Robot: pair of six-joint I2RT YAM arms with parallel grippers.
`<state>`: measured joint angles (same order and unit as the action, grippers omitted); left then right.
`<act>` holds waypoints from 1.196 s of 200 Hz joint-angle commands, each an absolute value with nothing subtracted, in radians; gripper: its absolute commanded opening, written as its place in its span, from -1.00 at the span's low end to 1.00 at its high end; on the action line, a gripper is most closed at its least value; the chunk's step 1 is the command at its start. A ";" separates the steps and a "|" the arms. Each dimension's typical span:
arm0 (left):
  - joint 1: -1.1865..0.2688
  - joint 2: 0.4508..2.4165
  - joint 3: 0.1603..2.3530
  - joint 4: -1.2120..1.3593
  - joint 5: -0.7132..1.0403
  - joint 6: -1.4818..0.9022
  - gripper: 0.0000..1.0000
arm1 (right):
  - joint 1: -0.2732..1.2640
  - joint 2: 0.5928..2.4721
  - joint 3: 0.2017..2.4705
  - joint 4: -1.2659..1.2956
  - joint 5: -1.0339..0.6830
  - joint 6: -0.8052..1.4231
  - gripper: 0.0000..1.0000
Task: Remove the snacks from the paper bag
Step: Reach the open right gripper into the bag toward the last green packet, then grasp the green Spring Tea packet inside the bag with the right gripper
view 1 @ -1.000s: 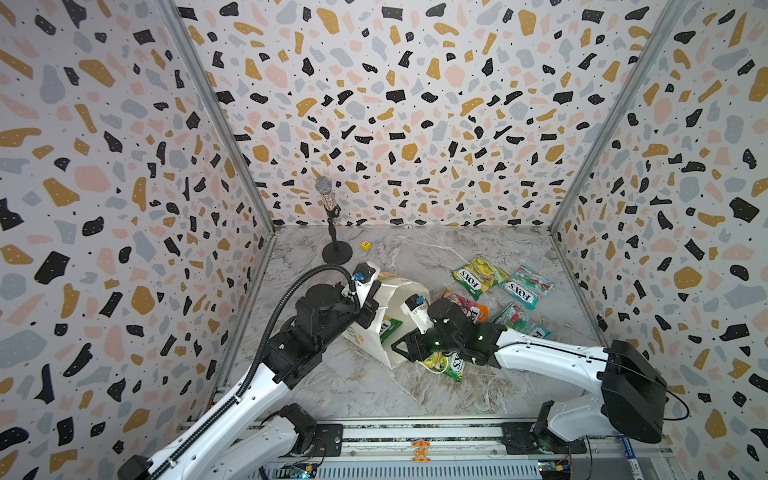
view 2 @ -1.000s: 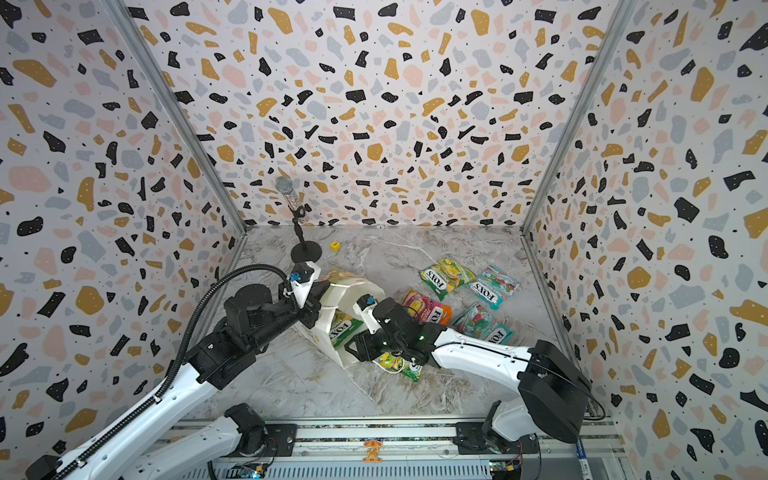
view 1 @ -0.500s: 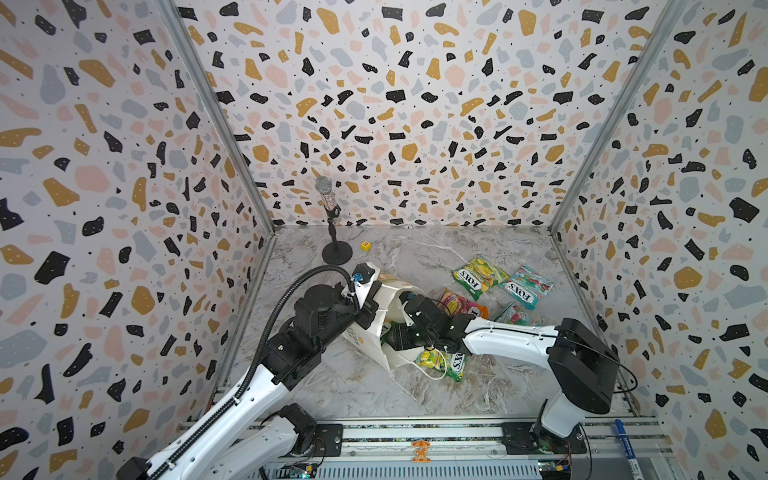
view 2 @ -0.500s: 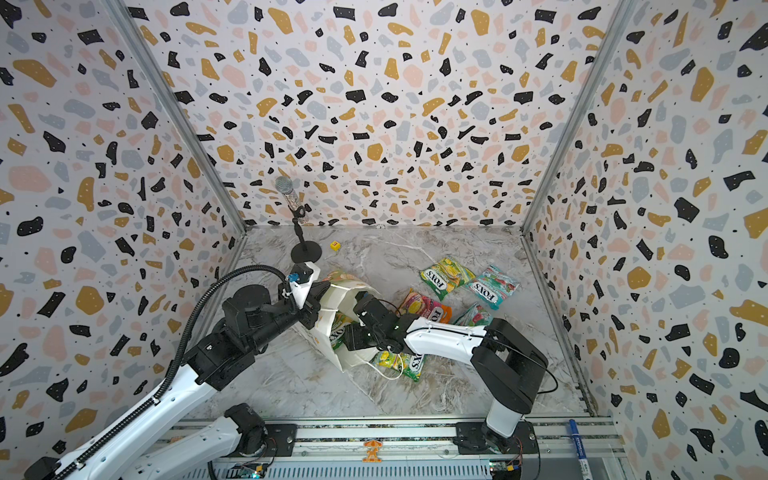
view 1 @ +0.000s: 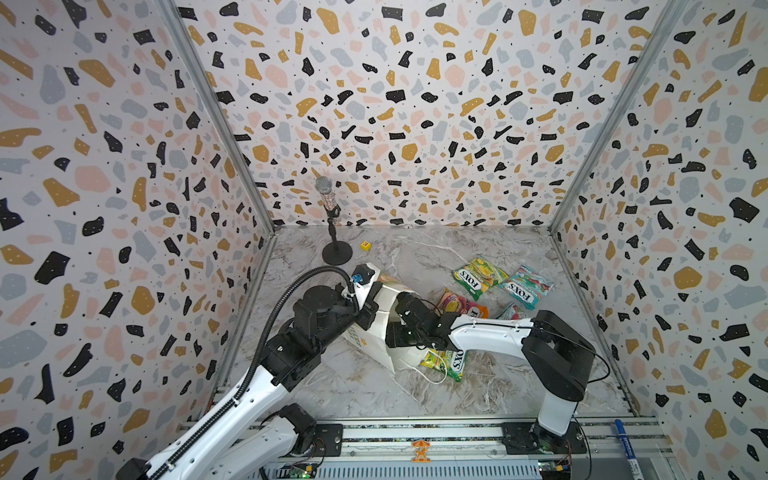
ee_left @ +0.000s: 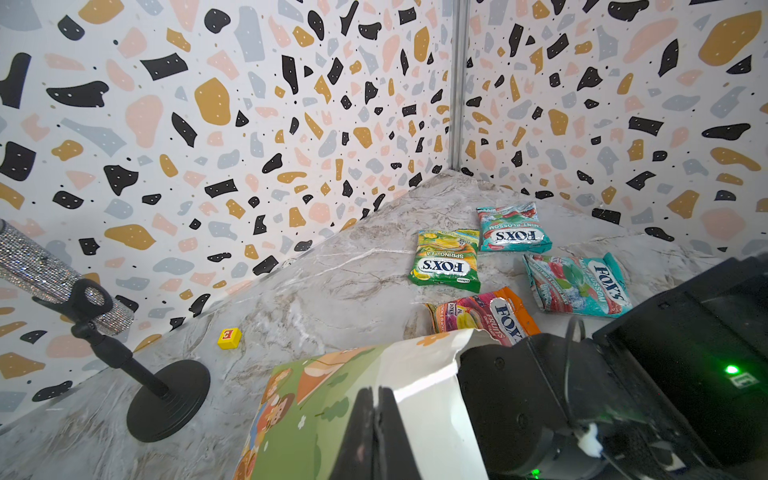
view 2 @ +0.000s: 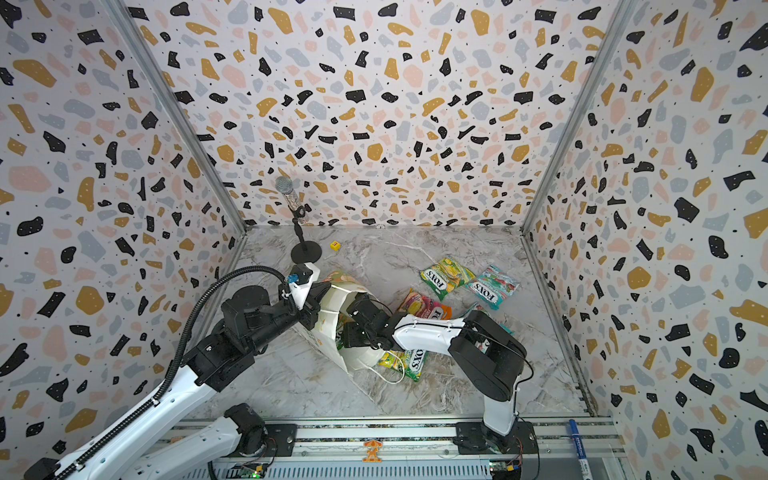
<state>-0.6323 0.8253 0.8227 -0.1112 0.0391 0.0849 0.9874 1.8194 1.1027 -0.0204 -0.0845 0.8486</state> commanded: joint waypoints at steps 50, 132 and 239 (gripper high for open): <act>-0.632 0.802 0.813 -0.042 0.032 0.077 -1.00 | 0.971 1.832 1.055 0.189 -0.050 1.012 -0.02; -0.632 0.802 0.815 -0.048 -0.001 0.077 -1.00 | 0.972 1.845 1.080 0.204 -0.055 0.974 -0.85; -0.632 0.821 0.825 -0.068 -0.115 0.063 -1.00 | 0.982 1.632 1.038 0.178 -0.080 0.777 -1.00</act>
<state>-0.6323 0.8204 0.8177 -0.1036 -0.0727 0.0803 0.9779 1.7039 1.0351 0.2028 -0.0677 0.8604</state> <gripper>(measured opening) 0.047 0.050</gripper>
